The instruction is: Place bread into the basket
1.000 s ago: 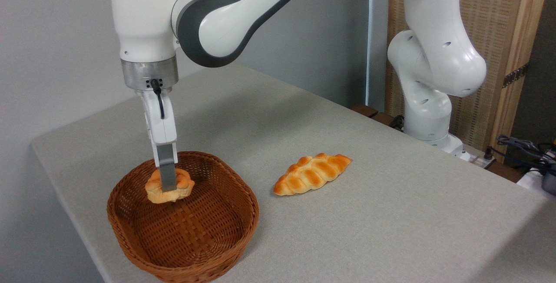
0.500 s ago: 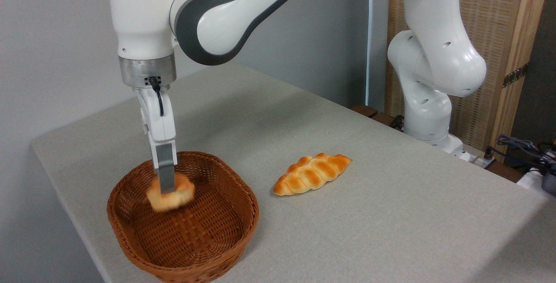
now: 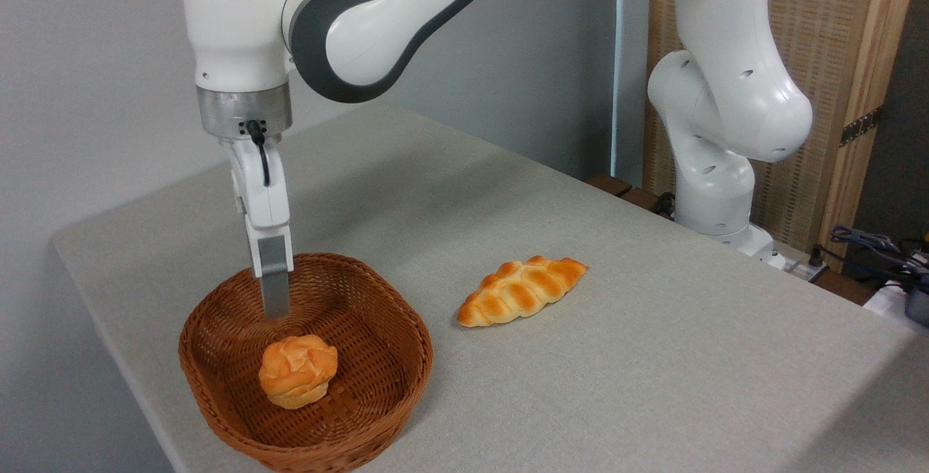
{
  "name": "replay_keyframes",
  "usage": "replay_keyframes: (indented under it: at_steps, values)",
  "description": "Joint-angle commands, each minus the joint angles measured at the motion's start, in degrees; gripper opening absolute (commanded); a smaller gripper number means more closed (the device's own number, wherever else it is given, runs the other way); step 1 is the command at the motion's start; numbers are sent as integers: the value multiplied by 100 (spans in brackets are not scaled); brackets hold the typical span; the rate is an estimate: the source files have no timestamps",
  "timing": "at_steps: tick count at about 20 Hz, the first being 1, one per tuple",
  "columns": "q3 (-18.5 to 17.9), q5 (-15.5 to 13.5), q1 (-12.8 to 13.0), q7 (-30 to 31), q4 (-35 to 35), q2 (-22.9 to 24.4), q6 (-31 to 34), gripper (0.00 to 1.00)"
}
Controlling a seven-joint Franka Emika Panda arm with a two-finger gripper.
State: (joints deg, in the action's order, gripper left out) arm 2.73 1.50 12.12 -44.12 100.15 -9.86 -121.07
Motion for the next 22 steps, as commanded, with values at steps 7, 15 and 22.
replay_keyframes:
  at_steps: [7,15,22]
  values:
    - [174,-448,-921,122,4,1274,2068,100]
    - [254,-387,-1326,149,-4,1513,2509,100]
    - [298,-361,-1370,167,-319,1426,2702,100]
